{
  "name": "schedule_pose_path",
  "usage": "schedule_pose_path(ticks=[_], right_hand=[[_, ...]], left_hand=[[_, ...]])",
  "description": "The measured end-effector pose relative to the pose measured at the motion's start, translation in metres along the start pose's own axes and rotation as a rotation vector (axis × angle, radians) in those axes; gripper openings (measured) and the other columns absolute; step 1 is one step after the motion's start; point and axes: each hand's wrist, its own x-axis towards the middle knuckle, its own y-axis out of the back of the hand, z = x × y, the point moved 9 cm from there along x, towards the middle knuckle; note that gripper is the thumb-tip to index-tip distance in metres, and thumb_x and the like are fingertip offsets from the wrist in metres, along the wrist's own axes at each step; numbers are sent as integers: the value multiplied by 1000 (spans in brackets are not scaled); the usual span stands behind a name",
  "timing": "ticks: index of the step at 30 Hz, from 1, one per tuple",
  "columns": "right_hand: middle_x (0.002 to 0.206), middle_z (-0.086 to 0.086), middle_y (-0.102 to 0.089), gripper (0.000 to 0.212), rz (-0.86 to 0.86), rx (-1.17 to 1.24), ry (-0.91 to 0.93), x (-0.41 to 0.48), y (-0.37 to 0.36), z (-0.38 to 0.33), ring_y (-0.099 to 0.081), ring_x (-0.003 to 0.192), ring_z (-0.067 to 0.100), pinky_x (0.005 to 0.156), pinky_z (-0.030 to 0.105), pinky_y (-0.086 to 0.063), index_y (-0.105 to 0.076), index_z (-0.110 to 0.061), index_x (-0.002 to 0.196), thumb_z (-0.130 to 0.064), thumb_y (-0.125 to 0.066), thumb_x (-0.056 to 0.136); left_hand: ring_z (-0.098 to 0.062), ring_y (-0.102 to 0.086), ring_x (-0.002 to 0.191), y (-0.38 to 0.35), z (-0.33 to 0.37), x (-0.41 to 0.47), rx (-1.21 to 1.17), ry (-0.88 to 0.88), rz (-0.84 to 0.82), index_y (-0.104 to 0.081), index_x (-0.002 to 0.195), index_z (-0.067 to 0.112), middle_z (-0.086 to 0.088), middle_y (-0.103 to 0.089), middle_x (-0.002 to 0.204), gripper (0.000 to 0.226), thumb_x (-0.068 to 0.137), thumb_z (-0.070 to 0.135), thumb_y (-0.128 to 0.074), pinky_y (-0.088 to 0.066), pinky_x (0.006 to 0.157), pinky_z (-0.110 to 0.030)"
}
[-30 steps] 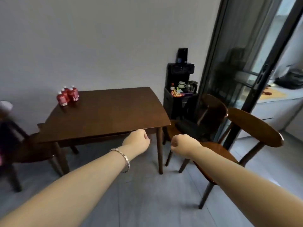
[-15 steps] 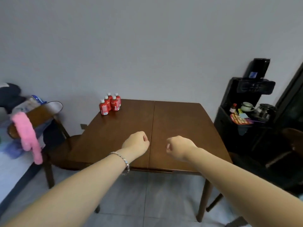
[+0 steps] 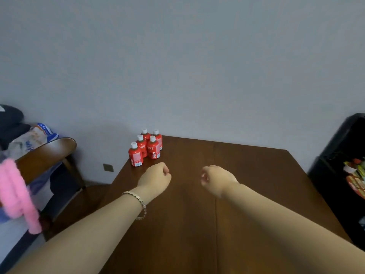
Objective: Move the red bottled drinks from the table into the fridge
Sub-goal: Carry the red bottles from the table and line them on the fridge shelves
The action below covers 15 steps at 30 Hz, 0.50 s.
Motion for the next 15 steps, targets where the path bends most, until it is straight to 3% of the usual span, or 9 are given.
schedule_pose_path(ticks=[6,10,15], right_hand=[[129,2,-49,42,-53,167,-52,136,-36,-42,-52,115,22,97,34,-45,-44,-20,133,-28,-50,92],[135,1,-46,51,-94,353,-136,225,-74,-61,-50,119,18,100,33,-43,-38,-19,137,-30,-56,90],[146,2,-33,72,-157,509,-192,308,-115,-71,-38,132,17,105,28,-37,-26,-18,145,-33,-64,86]], left_hand=[[-20,-53,112,15,-75,137,-44,15,37,-47,126,17,-3,-51,124,38,90,21,-59,-50,91,-37],[-25,-44,124,24,-133,217,-79,85,115,-30,138,13,-9,-40,135,71,81,23,-71,-45,98,-37],[-26,-20,141,-2,-203,286,-186,239,-39,-6,148,13,-9,-11,154,106,73,30,-79,-29,109,-42]])
